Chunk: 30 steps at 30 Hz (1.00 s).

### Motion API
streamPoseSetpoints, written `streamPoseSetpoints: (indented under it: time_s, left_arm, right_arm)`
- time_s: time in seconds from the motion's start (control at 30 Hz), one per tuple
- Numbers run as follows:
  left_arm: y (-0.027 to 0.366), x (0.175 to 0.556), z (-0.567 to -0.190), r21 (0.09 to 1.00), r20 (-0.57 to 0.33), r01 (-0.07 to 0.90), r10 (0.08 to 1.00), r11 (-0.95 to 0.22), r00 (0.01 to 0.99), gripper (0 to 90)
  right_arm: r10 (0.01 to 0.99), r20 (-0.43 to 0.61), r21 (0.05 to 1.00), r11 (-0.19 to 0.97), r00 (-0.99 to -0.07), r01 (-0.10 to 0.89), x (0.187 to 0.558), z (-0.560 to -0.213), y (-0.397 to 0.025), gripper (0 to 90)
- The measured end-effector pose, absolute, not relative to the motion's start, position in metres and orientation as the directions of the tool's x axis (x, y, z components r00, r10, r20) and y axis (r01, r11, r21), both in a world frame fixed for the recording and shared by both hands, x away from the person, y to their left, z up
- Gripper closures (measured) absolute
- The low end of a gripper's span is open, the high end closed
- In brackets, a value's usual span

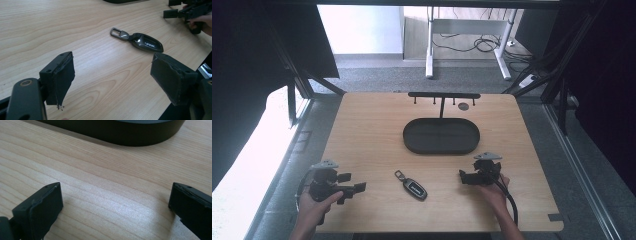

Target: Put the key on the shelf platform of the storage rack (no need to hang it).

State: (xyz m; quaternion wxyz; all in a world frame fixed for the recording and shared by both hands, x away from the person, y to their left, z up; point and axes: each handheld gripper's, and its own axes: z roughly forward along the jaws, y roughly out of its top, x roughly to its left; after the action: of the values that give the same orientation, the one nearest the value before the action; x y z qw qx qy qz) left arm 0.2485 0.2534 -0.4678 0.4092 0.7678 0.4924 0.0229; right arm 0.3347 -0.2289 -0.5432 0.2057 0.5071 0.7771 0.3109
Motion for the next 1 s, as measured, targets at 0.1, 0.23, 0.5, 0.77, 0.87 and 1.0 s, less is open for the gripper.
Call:
streamPoseSetpoints:
  time_s: [0.1, 0.23, 0.5, 0.77, 0.87, 1.0]
  left_arm:
    - [0.255, 0.248, -0.468, 0.649, -0.37, 0.741, 0.78, -0.172, 0.505, 19.7]
    - [0.253, 0.245, -0.465, 0.657, -0.364, 0.733, 0.777, -0.176, 0.514, 19.7]
    - [0.253, 0.246, -0.466, 0.654, -0.366, 0.735, 0.777, -0.178, 0.513, 19.7]
    - [0.254, 0.246, -0.464, 0.658, -0.366, 0.732, 0.773, -0.179, 0.518, 19.7]
    - [0.252, 0.246, -0.464, 0.655, -0.367, 0.733, 0.77, -0.184, 0.521, 19.7]
    - [0.251, 0.247, -0.465, 0.652, -0.365, 0.734, 0.771, -0.188, 0.522, 19.6]
  right_arm:
    - [0.912, -0.007, 0.658, 0.312, -0.409, 0.685, 0.332, -0.535, -0.228, 15.2]
    - [0.897, -0.038, 0.638, 0.361, -0.441, 0.68, 0.326, -0.527, -0.227, 19.8]
    - [0.856, -0.005, 0.652, 0.395, -0.517, 0.648, 0.319, -0.501, -0.223, 28.7]
    - [0.807, 0.001, 0.646, 0.45, -0.591, 0.616, 0.321, -0.469, -0.207, 32.5]
    - [0.785, 0.004, 0.634, 0.477, -0.619, 0.608, 0.322, -0.459, -0.198, 33.2]
    - [0.758, 0.005, 0.625, 0.506, -0.652, 0.594, 0.324, -0.449, -0.185, 34.0]
